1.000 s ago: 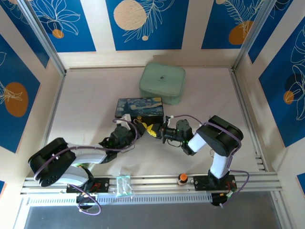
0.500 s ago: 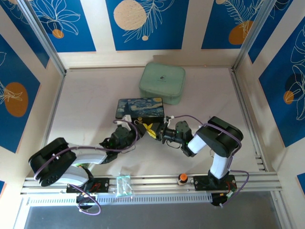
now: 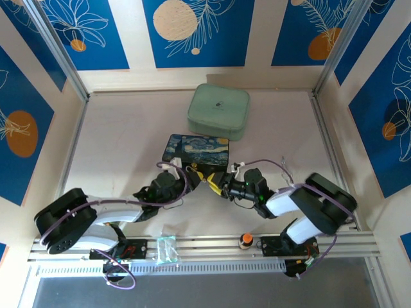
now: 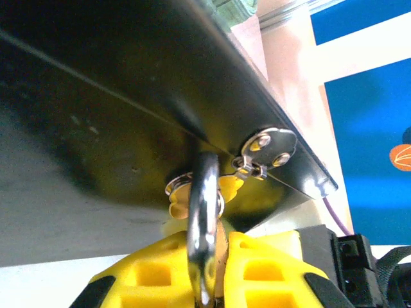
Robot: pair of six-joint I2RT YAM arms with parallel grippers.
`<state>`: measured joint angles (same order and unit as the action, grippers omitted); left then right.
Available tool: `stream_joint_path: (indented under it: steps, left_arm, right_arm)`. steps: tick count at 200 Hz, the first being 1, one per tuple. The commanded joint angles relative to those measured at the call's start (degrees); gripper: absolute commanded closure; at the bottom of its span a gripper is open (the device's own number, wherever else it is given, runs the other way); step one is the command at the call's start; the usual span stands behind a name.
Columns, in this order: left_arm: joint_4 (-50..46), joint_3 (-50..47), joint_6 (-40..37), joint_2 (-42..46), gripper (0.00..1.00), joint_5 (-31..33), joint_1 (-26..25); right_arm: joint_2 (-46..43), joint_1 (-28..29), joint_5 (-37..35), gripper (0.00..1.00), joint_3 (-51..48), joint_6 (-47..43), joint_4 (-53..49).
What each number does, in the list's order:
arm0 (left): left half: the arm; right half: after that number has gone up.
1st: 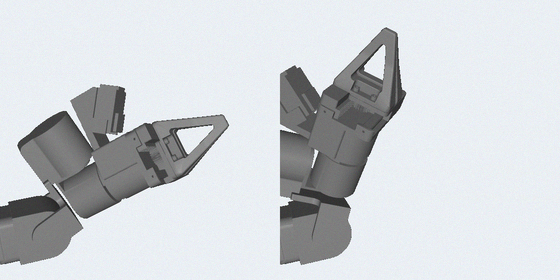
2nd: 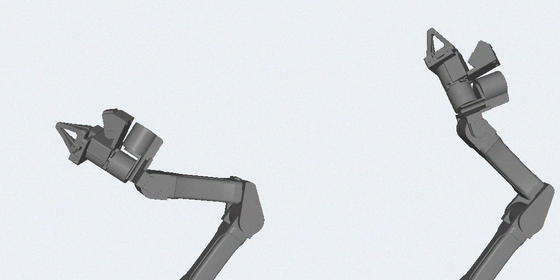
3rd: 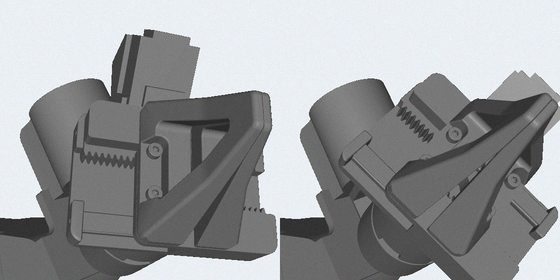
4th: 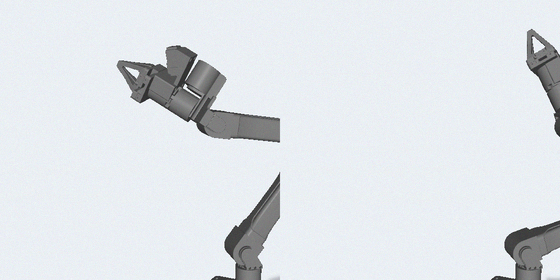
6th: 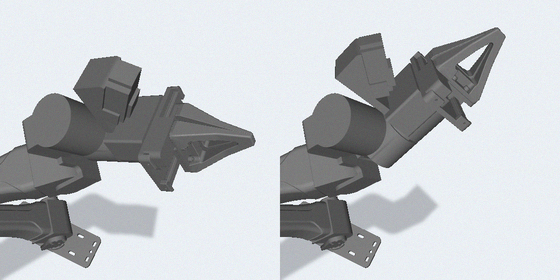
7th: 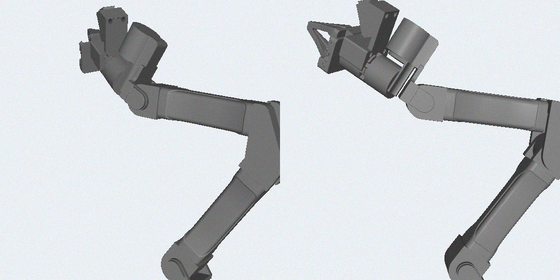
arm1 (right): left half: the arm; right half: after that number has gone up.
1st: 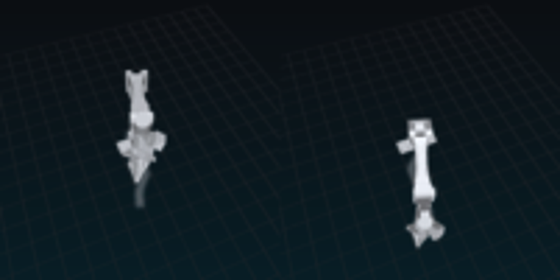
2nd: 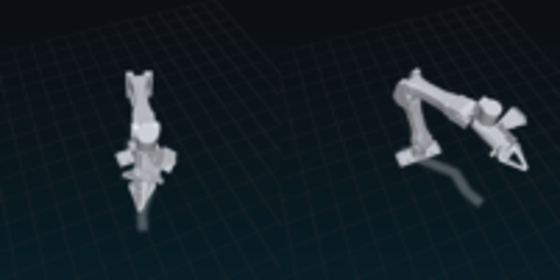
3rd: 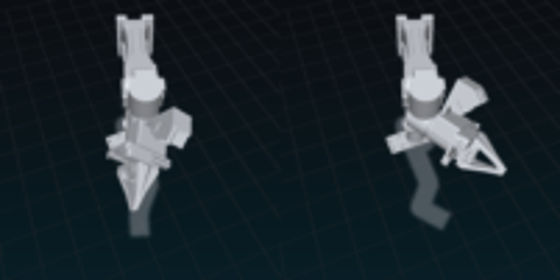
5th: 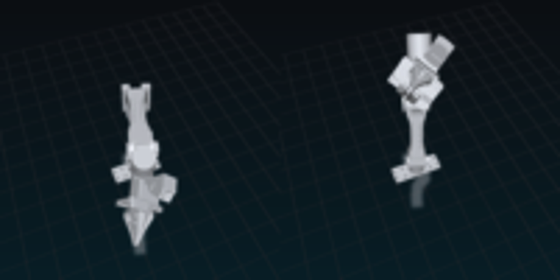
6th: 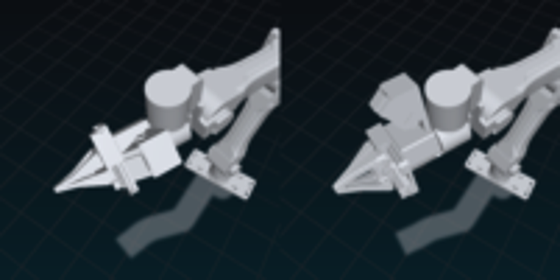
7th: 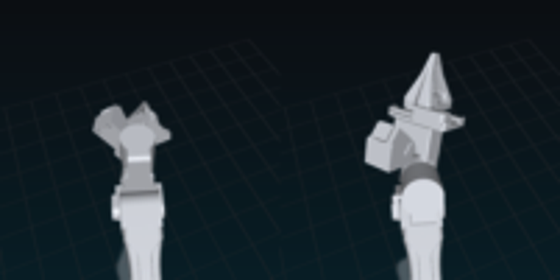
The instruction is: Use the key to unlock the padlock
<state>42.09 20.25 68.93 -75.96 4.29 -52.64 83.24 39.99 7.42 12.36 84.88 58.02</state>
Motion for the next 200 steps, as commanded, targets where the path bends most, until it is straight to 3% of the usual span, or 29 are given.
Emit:
stream_joint_path:
  steps: [1, 30, 43, 65, 82, 100, 129, 200]
  left_arm:
    - [0.3, 1.8, -0.1, 2.3, 1.0, -2.6, -0.4]
    - [-0.8, 1.6, 0.1, 2.5, 1.0, -1.6, -0.4]
    - [-0.5, 1.6, 0.3, 2.3, 1.0, -1.8, -0.4]
    - [-0.1, 1.8, 0.9, 2.3, 1.0, -2.3, -0.4]
    - [-1.4, 2.5, 1.1, 3.1, 1.0, -2.9, -0.3]
    - [-3.8, 3.0, 0.7, 4.3, 1.0, -2.6, -0.3]
    - [-4.3, 2.8, 1.1, 5.2, 1.0, -2.5, -0.3]
    - [-3.4, 0.8, 2.5, 6.1, 1.0, -3.2, -0.4]
  right_arm:
    - [-8.8, -1.8, -4.3, 0.59, 1.7, -8.9, -20.3]
    - [-18.1, -6.4, -4.2, 0.59, 1.5, -13.2, -32.3]
    - [-21.8, -6.7, -5.6, 0.58, 3.5, -19.2, -38.8]
    - [-25.2, -3.0, -14.0, 0.59, 13.6, -35.9, -60.3]
    - [-27.2, 3.5, -26.0, 0.61, 18.4, -47.8, -66.7]
    - [-29.6, 11.0, -34.0, 0.64, 17.4, -63.1, -62.3]
    - [-30.7, 18.0, -31.9, 0.67, 12.2, -83.6, -49.1]
    - [-19.5, 24.6, -31.8, 0.67, 8.5, -99.5, -30.3]
